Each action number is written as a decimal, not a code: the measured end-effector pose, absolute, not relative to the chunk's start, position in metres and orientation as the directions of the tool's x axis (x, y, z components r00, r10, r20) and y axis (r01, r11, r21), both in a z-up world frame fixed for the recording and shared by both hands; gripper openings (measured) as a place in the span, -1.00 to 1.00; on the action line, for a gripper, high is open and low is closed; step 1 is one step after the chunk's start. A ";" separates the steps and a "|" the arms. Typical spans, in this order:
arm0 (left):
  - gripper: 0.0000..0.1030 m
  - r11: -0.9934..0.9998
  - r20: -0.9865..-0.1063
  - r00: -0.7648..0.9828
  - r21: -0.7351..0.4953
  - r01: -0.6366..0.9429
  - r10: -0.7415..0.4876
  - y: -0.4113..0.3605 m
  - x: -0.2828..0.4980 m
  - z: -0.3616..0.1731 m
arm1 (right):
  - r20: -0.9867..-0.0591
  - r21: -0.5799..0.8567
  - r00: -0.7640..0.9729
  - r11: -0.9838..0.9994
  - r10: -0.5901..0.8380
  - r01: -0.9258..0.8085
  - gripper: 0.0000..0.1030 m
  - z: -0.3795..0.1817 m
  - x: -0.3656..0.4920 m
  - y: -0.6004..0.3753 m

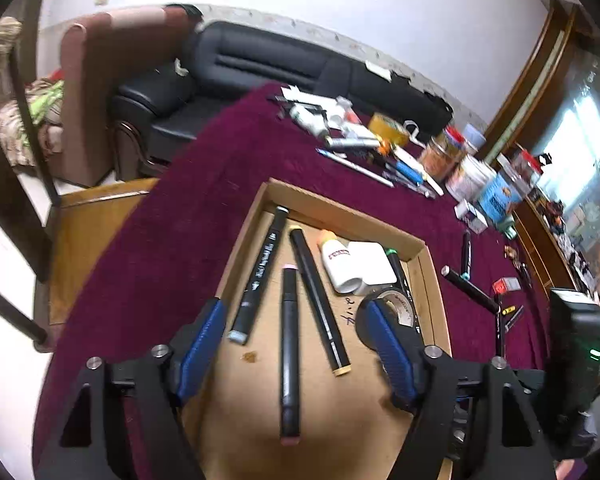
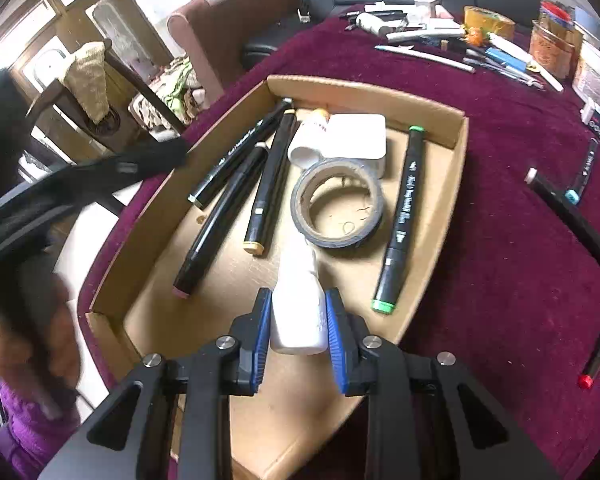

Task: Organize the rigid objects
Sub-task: 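Lower the pink-ended marker into the tray with the left tool while the right tool sets the white bottle there, then grasp a black marker lying on the table with the right tool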

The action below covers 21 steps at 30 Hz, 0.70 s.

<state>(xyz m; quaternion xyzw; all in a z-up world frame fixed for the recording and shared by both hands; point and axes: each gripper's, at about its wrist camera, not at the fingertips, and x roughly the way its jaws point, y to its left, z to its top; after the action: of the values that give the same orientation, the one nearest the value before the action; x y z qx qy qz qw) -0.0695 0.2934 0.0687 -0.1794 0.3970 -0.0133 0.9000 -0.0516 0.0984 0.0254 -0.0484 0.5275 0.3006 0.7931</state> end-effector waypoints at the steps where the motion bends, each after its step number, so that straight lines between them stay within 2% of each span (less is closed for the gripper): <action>1: 0.54 0.935 -0.709 0.689 -0.329 -0.131 -0.153 0.296 -0.075 0.071 | -0.870 0.239 0.257 0.815 0.421 -0.528 -0.50 0.022 -0.050 0.101; 10: 0.56 0.927 -0.726 0.680 -0.318 -0.198 -0.104 0.309 -0.096 0.064 | -0.868 0.251 0.251 0.813 0.429 -0.525 -0.47 0.013 -0.040 0.110; 11: 0.56 0.929 -0.730 0.677 -0.310 -0.203 -0.096 0.309 -0.097 0.064 | -0.866 0.253 0.252 0.813 0.432 -0.525 -0.37 0.013 -0.040 0.109; 12: 0.56 0.931 -0.732 0.675 -0.304 -0.204 -0.091 0.308 -0.099 0.064 | -0.863 0.254 0.257 0.813 0.435 -0.524 -0.18 0.015 -0.041 0.106; 13: 0.56 0.932 -0.733 0.674 -0.300 -0.203 -0.089 0.308 -0.101 0.064 | -0.859 0.255 0.266 0.815 0.438 -0.520 -0.10 0.017 -0.042 0.104; 18: 0.56 0.938 -0.726 0.682 -0.288 -0.192 -0.084 0.298 -0.110 0.072 | -0.821 0.276 0.317 0.816 0.475 -0.509 -0.05 0.034 -0.046 0.084; 21: 0.56 0.947 -0.714 0.696 -0.271 -0.173 -0.077 0.285 -0.116 0.079 | -0.799 0.253 0.378 0.831 0.468 -0.495 0.06 0.046 -0.049 0.065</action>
<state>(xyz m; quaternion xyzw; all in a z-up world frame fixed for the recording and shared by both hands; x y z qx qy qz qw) -0.1159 0.2852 0.0787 -0.1607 0.3893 0.0264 0.9066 -0.0494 0.0648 0.0462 -0.0141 0.4762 0.2902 0.8300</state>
